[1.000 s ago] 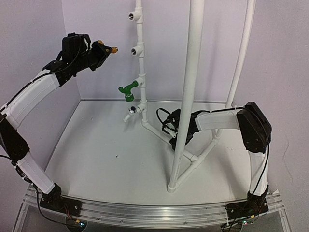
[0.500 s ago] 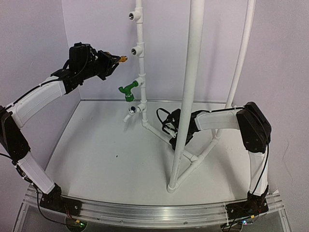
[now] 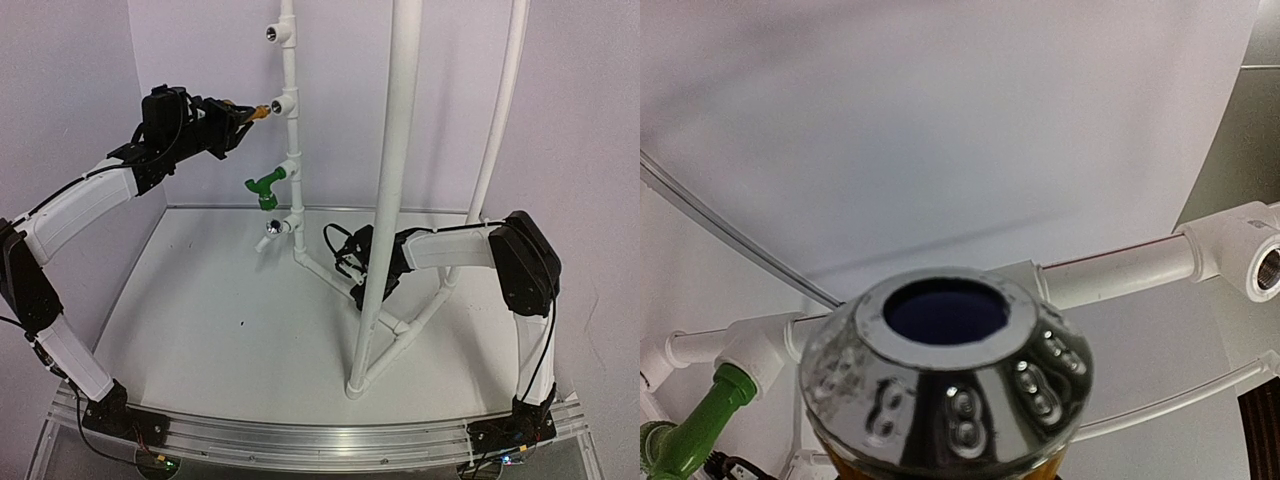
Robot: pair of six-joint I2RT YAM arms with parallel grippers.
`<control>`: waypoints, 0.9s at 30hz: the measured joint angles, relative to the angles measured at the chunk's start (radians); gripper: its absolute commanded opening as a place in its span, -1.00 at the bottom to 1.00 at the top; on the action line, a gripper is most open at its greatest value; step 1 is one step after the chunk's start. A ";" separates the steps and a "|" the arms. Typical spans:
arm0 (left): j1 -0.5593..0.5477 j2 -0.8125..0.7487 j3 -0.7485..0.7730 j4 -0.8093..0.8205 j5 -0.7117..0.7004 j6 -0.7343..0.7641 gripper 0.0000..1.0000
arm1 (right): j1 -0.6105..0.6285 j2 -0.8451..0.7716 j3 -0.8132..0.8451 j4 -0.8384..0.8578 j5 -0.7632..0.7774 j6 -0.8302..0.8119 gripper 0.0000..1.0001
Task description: Install the water faucets
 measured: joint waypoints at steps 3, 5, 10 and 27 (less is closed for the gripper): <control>-0.006 0.000 0.000 0.006 0.006 -0.008 -1.00 | 0.001 0.002 0.004 -0.002 0.002 0.002 -1.00; -0.008 0.000 0.000 0.010 0.011 -0.011 -1.00 | 0.003 0.005 0.008 -0.003 0.002 0.004 -1.00; -0.014 0.000 0.000 0.024 0.026 -0.016 -1.00 | 0.008 0.012 0.019 -0.006 0.005 0.009 -1.00; -0.020 0.006 0.006 0.005 -0.054 -0.081 -1.00 | 0.024 0.017 0.023 0.004 0.015 0.026 -1.00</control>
